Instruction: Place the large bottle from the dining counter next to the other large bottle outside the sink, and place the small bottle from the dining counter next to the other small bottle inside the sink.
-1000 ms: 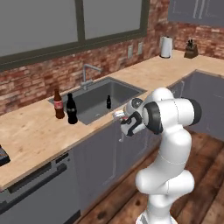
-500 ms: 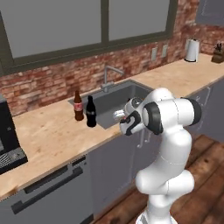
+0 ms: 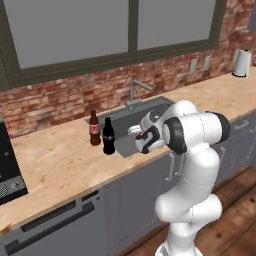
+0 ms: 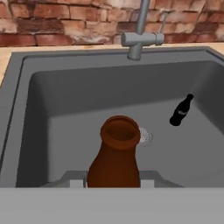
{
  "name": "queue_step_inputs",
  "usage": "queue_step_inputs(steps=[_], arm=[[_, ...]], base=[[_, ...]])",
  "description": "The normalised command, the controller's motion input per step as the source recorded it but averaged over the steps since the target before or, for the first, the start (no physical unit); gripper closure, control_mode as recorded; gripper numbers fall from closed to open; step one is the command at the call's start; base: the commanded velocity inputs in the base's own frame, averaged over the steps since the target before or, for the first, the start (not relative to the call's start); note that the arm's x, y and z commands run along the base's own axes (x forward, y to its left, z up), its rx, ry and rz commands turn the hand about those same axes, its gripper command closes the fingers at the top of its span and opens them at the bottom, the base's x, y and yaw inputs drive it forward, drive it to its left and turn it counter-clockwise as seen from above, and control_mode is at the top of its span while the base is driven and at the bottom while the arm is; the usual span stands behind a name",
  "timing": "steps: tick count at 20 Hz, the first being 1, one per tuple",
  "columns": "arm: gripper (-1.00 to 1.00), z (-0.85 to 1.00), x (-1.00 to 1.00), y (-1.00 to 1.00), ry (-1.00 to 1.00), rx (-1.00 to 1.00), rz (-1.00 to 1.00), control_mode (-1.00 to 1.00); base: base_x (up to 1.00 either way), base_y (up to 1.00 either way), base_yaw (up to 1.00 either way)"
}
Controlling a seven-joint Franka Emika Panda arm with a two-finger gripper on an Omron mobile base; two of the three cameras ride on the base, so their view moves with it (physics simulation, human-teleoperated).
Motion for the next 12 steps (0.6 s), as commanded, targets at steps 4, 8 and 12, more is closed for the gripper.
queue_step_inputs(steps=[4,8,12], arm=[[1.00,0.00,0.00,0.00,0.00,0.00,0.00,1.00],[1.00,0.00,0.00,0.00,0.00,0.00,0.00,1.00],[1.00,0.00,0.00,0.00,0.00,0.00,0.00,1.00]], base=[[0.38,-0.52,0.18],[0.43,-0.32,0.18],[0.40,-0.16,0.22]])
